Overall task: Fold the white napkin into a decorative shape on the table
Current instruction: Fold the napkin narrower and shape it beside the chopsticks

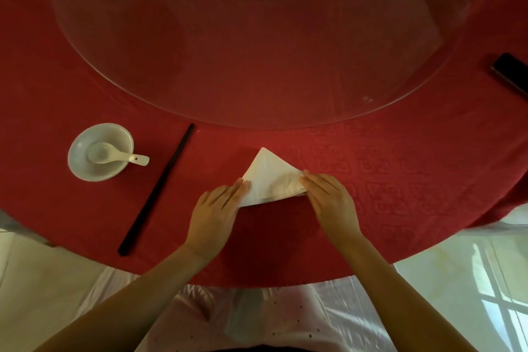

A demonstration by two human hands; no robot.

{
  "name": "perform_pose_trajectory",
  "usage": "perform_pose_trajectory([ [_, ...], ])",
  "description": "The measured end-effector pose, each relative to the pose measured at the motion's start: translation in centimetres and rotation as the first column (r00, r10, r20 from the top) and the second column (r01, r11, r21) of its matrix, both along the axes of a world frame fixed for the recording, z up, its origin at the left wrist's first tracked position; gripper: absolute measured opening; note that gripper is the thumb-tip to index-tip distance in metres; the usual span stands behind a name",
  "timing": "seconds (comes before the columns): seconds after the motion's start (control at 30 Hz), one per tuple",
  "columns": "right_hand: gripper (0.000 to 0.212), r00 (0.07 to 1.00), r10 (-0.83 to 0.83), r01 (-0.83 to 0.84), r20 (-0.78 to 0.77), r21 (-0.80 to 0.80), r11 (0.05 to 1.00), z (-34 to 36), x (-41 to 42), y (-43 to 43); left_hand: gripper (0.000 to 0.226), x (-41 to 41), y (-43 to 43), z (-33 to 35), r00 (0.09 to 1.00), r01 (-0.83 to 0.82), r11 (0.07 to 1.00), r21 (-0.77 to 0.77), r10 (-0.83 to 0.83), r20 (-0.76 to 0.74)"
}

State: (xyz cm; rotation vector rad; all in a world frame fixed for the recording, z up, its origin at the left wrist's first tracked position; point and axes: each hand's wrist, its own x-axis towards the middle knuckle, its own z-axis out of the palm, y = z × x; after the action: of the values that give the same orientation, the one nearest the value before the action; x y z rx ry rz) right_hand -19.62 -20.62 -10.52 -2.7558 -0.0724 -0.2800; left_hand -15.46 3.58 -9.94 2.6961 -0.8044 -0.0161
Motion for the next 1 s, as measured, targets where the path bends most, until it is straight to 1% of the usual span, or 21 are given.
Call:
perform_pose_trajectory([
  [0.1,0.029,0.999,-0.021,0.021,0.033,0.001,1.0,-0.6,0.4,-0.5,0.043,0.0,-0.1,-0.5,0.998,0.016,0.994,0.108,-0.022,0.05],
  [0.17,0.033,1.0,0.012,-0.012,0.028,-0.024,1.0,-0.8,0.3,-0.7,0.045,-0.1,-0.3,-0.7,0.999,0.013,0.976,0.216,-0.02,0.029],
  [0.23,0.038,0.998,0.066,-0.066,-0.003,-0.042,0.997,-0.8,-0.3,-0.9,0.045,-0.5,-0.5,-0.4,1.0,-0.01,0.961,0.276,0.015,-0.017],
  [0.3,0.038,0.998,0.051,-0.052,-0.038,-0.01,0.999,-0.2,-0.7,-1.3,0.052,-1.0,-0.7,0.2,0.993,-0.095,0.962,0.257,0.111,-0.048],
  [0.37,0.043,0.998,-0.008,0.011,-0.062,0.055,0.998,0.8,-0.3,-0.9,0.055,-1.2,-1.5,0.9,0.982,-0.179,0.966,0.186,0.186,-0.02],
  [0.43,0.049,0.996,0.003,0.004,-0.084,0.087,0.996,1.7,1.4,0.8,0.053,-0.9,-3.2,1.1,0.98,-0.199,0.973,0.116,0.201,0.0],
  [0.5,0.052,0.984,0.087,-0.084,-0.155,0.026,0.996,1.9,3.3,3.2,0.051,-0.4,-5.1,0.7,0.984,-0.173,0.981,0.089,0.176,-0.022],
  [0.57,0.054,0.949,0.165,-0.196,-0.267,-0.096,0.976,1.1,4.6,4.8,0.051,0.0,-6.0,-0.3,0.98,-0.173,0.978,0.118,0.184,-0.082],
  [0.63,0.055,0.92,0.185,-0.268,-0.346,-0.207,0.941,-0.4,4.8,4.5,0.051,0.2,-5.8,-1.6,0.973,-0.194,0.969,0.155,0.211,-0.097],
  [0.73,0.055,0.923,0.181,-0.284,-0.339,-0.284,0.916,-1.4,4.4,2.2,0.053,0.0,-5.3,-2.6,0.976,-0.194,0.962,0.193,0.21,-0.063],
  [0.8,0.055,0.934,0.139,-0.248,-0.33,-0.316,0.916,-1.5,4.1,0.6,0.054,0.1,-5.4,-2.9,0.977,-0.193,0.96,0.202,0.207,-0.05],
  [0.9,0.056,0.933,0.075,-0.202,-0.353,-0.338,0.919,-1.5,3.7,-1.1,0.056,0.0,-5.4,-2.9,0.973,-0.212,0.95,0.229,0.228,-0.044],
  [1.0,0.058,0.928,0.059,-0.19,-0.367,-0.333,0.923,-1.1,3.4,-1.3,0.062,0.0,-4.5,-2.7,0.963,-0.247,0.942,0.229,0.264,-0.05],
])
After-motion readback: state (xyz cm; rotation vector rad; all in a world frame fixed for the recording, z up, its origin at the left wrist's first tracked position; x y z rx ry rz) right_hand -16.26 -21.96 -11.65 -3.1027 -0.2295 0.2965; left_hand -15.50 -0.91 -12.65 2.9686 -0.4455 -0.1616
